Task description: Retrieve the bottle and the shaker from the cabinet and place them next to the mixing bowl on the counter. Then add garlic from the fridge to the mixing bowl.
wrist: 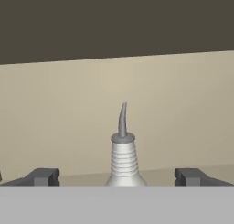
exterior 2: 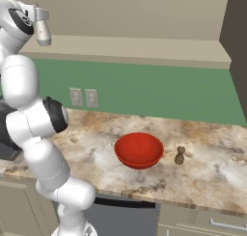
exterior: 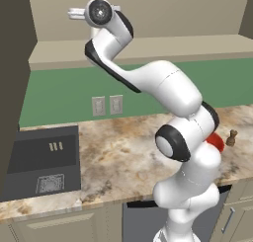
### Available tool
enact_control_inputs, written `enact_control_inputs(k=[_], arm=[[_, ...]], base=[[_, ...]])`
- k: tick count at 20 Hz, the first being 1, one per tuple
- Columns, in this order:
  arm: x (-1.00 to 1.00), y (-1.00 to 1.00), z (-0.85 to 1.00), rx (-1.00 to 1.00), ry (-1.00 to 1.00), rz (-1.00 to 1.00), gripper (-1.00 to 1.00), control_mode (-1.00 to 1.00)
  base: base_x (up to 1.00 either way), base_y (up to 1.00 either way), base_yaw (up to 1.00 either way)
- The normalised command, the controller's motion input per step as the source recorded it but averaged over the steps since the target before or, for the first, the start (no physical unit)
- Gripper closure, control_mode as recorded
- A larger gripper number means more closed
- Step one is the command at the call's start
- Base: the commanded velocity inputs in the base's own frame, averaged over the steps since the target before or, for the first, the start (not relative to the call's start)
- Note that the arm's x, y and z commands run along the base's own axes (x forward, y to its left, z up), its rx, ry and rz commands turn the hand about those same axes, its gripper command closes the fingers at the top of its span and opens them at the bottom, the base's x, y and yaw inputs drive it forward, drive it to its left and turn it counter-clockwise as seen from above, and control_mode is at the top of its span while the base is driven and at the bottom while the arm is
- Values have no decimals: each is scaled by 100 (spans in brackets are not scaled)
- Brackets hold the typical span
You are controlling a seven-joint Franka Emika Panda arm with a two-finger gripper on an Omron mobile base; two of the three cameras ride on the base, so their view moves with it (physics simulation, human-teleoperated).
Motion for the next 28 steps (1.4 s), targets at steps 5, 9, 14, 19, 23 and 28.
enact_control_inputs(k=[5,9,14,19,23,28], arm=[[24,0,0,0,3,0,-100,-100],[17,0,0,0,5,0,-100,-100],[11,0,0,0,4,0,-100,-100],[0,0,0,0,1,0,-100,-100],[0,0,0,0,0,0,-100,-100],[0,0,0,0,0,0,-100,-100]], base=[[0,0,0],[0,0,0],[0,0,0],[0,0,0],[0,0,0],[0,0,0]])
